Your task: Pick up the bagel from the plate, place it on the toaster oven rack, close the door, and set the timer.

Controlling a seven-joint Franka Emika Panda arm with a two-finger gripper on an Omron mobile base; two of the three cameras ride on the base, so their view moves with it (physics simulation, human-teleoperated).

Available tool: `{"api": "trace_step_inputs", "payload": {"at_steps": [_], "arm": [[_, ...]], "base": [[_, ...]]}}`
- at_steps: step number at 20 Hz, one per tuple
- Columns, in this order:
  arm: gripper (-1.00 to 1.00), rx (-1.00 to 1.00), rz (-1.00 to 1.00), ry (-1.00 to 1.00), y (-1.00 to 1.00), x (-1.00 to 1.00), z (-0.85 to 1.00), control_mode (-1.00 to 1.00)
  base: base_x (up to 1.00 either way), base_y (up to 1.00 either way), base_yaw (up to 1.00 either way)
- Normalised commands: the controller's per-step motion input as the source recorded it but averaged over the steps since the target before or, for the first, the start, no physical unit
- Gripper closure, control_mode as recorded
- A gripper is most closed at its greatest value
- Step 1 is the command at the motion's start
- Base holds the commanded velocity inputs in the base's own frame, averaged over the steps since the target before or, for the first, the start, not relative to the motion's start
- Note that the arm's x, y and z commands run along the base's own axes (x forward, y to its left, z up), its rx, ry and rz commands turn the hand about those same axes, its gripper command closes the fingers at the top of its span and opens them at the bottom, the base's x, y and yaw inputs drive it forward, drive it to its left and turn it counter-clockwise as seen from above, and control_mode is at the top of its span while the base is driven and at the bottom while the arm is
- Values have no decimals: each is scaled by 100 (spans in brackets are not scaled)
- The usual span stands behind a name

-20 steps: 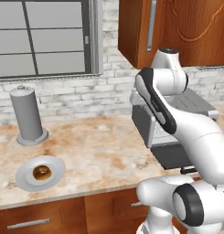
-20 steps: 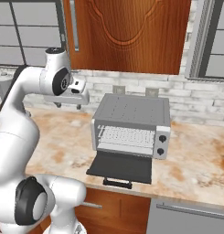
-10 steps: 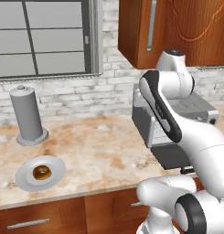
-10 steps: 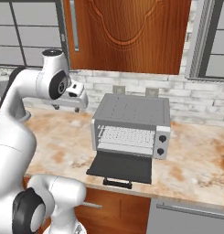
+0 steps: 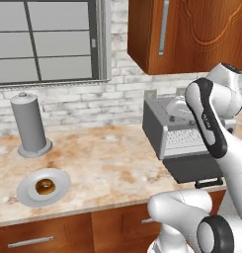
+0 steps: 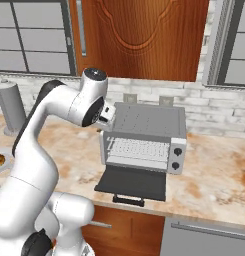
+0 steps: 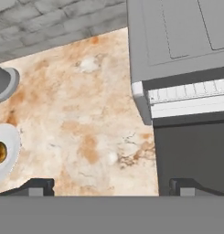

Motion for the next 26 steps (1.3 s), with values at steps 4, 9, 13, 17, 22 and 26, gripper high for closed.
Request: {"api": "trace_step_inputs", "payload": {"at_steps": [4, 9, 13, 17, 22, 26], "arm": [[-100, 24, 0, 0, -54, 0, -13, -100], [-100, 19, 0, -1, -42, 0, -23, -100], [-100, 18, 0, 0, -38, 0, -28, -100], [-100, 24, 0, 0, -46, 0, -27, -100], [-100, 23, 0, 0, -44, 2, -30, -100], [-100, 18, 0, -3, -36, 24, -34, -100]], "base": [[0, 0, 0], [0, 0, 0], [0, 0, 0], [0, 0, 0], [0, 0, 0], [0, 0, 0]]}}
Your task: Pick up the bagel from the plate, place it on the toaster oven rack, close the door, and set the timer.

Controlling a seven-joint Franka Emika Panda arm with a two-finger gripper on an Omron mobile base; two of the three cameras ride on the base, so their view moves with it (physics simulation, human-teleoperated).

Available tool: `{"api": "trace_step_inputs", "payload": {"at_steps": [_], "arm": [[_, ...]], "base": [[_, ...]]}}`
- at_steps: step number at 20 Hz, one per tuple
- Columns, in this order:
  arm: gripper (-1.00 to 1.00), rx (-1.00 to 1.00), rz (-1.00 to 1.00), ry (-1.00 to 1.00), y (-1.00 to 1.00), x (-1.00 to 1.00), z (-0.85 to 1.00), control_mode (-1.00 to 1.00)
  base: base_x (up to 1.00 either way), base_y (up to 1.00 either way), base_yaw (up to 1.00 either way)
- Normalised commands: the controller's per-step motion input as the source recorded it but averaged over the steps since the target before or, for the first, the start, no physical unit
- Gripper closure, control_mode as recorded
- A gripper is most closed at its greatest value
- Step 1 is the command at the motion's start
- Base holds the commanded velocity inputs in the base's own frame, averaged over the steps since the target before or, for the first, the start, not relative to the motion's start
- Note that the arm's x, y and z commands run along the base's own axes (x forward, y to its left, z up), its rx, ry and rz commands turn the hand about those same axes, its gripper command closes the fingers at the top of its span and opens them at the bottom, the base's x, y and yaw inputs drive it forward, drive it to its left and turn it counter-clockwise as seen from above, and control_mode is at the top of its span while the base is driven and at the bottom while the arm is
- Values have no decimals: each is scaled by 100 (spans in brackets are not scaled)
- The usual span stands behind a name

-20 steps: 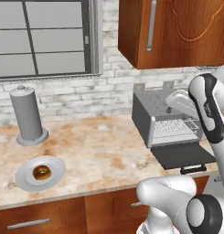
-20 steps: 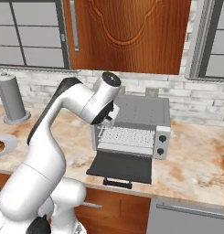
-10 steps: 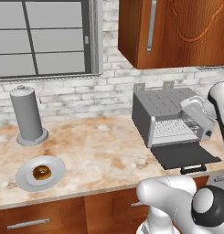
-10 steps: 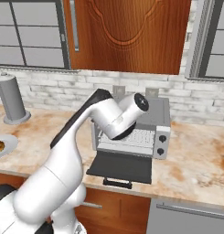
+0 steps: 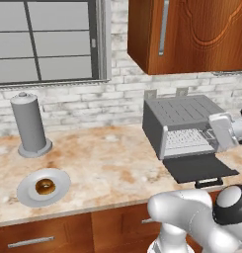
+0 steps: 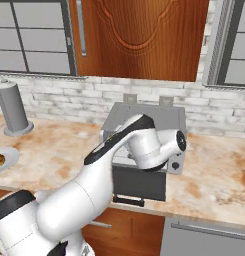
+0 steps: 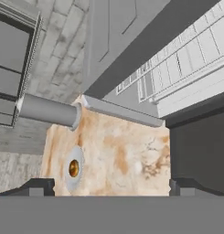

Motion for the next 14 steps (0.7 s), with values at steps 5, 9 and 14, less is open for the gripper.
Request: {"api": "trace_step_inputs", "payload": {"at_steps": [5, 9, 14], "arm": [[-100, 14, 0, -4, -30, 32, -28, -100], [-100, 24, 0, 6, -33, 12, -13, -100], [-100, 28, -3, 9, -24, 12, -11, -100]], "base": [[0, 0, 0], [0, 0, 0], [0, 0, 0]]}}
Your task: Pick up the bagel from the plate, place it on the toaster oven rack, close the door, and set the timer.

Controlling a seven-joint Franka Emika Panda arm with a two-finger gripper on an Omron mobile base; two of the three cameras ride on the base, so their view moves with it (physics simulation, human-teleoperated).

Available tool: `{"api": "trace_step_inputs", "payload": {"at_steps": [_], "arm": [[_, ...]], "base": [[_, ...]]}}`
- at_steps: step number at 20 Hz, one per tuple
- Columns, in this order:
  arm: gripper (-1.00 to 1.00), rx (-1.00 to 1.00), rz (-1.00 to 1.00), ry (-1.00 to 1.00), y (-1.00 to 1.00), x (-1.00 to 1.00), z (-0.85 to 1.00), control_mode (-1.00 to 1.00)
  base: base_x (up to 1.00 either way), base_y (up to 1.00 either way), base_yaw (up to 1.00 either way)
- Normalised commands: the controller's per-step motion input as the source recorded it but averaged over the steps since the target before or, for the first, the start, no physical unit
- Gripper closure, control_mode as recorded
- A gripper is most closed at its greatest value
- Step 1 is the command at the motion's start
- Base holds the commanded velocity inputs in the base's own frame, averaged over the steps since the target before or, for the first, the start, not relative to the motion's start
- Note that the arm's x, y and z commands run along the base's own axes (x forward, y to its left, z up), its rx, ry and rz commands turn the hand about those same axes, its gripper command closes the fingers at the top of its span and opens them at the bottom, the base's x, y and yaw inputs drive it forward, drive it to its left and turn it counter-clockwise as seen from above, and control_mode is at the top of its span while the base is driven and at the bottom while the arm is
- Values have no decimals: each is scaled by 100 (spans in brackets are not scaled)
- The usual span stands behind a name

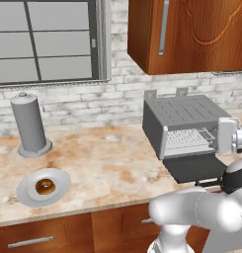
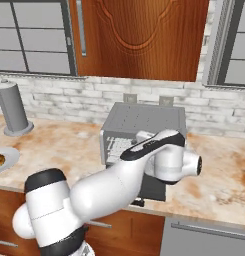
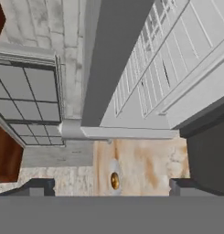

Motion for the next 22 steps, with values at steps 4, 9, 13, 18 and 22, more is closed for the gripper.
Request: {"api": "trace_step_inputs", "payload": {"at_steps": [4, 9, 13, 18, 22], "arm": [[-100, 18, -3, 5, -16, 15, -20, -100], [-100, 19, -5, 5, -12, 6, -33, -100], [-100, 21, -6, 8, -11, 27, -27, -100], [-100, 21, -4, 13, -15, 41, -20, -100], [-100, 18, -3, 16, -9, 26, -37, -100]], "base": [[0, 0, 0], [0, 0, 0], [0, 0, 0], [0, 0, 0], [0, 0, 0]]}}
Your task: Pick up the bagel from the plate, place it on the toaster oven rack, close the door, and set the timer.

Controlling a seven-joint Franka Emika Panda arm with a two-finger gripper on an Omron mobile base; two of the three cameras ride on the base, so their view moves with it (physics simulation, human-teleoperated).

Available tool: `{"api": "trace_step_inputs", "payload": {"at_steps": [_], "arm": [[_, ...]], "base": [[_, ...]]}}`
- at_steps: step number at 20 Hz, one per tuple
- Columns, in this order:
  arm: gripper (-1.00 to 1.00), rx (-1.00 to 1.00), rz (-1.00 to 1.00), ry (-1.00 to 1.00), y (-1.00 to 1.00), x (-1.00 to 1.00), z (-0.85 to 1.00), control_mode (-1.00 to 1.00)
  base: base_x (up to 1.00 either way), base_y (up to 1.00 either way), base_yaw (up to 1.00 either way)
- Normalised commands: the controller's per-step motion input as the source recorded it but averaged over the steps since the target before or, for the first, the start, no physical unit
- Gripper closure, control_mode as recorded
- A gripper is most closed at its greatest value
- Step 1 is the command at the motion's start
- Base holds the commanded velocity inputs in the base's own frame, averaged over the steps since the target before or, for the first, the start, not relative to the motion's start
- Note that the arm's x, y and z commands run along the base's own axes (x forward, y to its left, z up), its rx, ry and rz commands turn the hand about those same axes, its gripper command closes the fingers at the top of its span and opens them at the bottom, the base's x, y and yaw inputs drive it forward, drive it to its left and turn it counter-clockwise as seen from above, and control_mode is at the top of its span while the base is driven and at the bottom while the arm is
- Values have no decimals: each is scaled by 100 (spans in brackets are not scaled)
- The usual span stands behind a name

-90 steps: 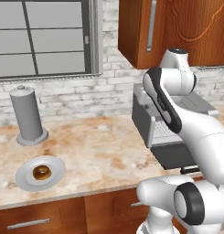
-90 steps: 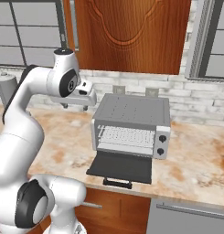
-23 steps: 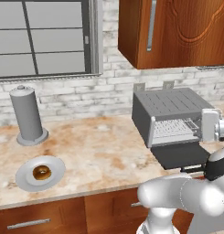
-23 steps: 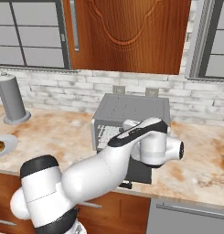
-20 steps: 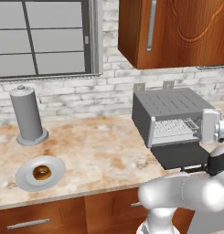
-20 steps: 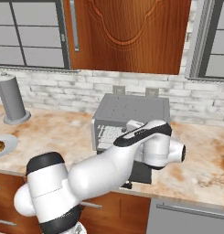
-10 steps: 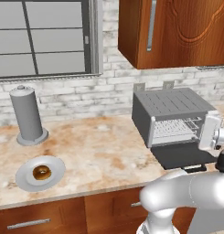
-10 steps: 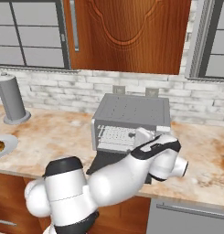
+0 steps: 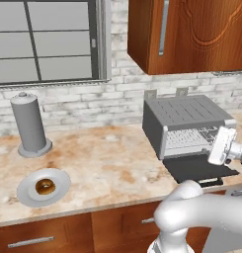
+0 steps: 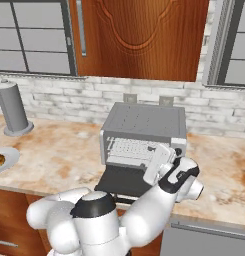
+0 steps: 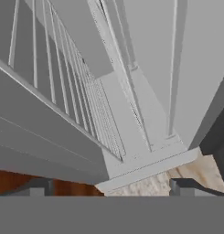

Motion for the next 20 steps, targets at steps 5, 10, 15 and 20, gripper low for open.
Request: {"api": "trace_step_inputs", "payload": {"at_steps": [5, 10, 15, 20], "arm": [[-100, 7, -2, 23, 0, 31, -24, -100], [-100, 8, 0, 30, -3, 47, -24, -100], [-100, 17, -5, 38, -1, 39, -29, -100], [-100, 28, -12, 47, 2, 1, -26, -100]], "base": [[0, 0, 0], [0, 0, 0], [0, 0, 0], [0, 0, 0]]}}
